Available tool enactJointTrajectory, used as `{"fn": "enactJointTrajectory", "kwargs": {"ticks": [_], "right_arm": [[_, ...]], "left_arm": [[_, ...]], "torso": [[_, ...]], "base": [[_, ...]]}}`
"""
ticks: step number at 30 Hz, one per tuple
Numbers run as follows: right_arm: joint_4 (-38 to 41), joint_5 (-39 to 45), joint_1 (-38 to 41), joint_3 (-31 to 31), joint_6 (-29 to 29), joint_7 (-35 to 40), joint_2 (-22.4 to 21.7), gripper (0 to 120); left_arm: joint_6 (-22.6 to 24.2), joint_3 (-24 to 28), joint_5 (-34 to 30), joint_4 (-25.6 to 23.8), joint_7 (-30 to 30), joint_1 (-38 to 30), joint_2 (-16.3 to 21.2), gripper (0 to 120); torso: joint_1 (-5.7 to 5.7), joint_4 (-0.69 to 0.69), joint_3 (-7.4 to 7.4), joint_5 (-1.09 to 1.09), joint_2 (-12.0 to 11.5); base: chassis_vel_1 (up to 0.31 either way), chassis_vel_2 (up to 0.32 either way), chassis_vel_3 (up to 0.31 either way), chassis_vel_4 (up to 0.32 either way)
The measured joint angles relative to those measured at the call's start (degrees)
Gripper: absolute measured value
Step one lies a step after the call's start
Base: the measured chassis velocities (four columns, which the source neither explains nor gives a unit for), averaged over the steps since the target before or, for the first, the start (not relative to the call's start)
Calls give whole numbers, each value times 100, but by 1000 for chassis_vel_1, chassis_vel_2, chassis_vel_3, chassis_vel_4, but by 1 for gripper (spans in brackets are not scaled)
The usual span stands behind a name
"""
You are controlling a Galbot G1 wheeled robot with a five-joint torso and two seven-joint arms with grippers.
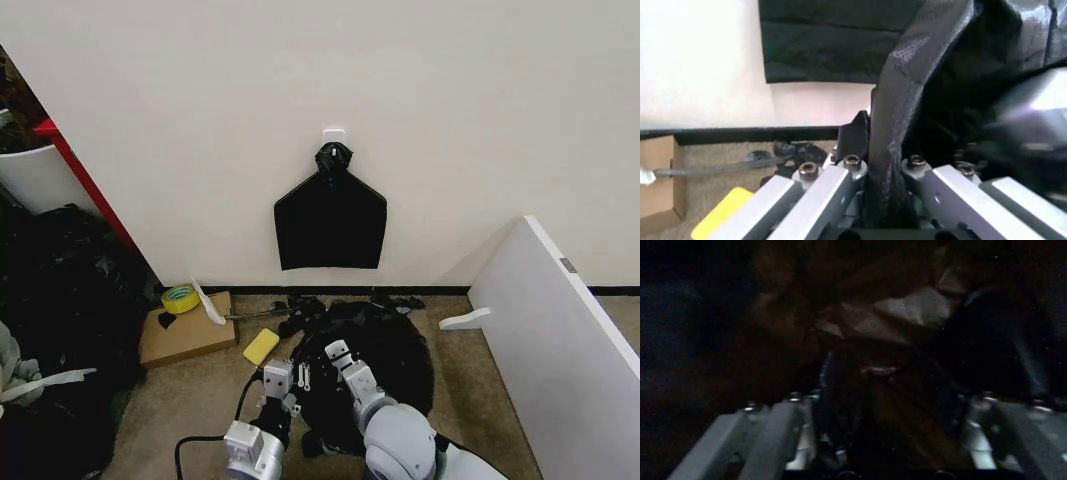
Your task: Place the garbage bag over the trash bin.
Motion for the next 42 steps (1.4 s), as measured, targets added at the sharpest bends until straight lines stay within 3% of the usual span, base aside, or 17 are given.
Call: {"fn": "enactJointTrajectory", "kwargs": {"ticks": [10, 15, 25, 31, 42], "right_arm": [[734, 634, -327, 404, 130, -87, -314, 80], [1418, 1059, -832, 1045, 381, -322, -523, 98], [2052, 1043, -1672, 2278, 795, -841, -565, 100], [2059, 852, -2061, 2505, 929, -961, -423, 100], [2090, 778, -2212, 2636, 950, -977, -394, 100]], "left_arm": [[423, -226, -1054, 327, -406, -569, -102, 1], [840, -260, -1730, 537, -791, -884, -214, 1], [1205, -335, -3041, 930, -1411, -1284, -389, 1], [1280, -385, -3573, 1102, -1704, -1402, -405, 1], [1098, -417, -3534, 1413, -1643, -1425, -375, 1]], "torso": [[0, 0, 0, 1, 0], [0, -1, 0, 0, 0], [0, 0, 0, 0, 0], [0, -1, 0, 0, 0], [0, -1, 0, 0, 0]], "base": [[0, 0, 0, 0], [0, 0, 0, 0], [0, 0, 0, 0], [0, 0, 0, 0], [0, 0, 0, 0]]}}
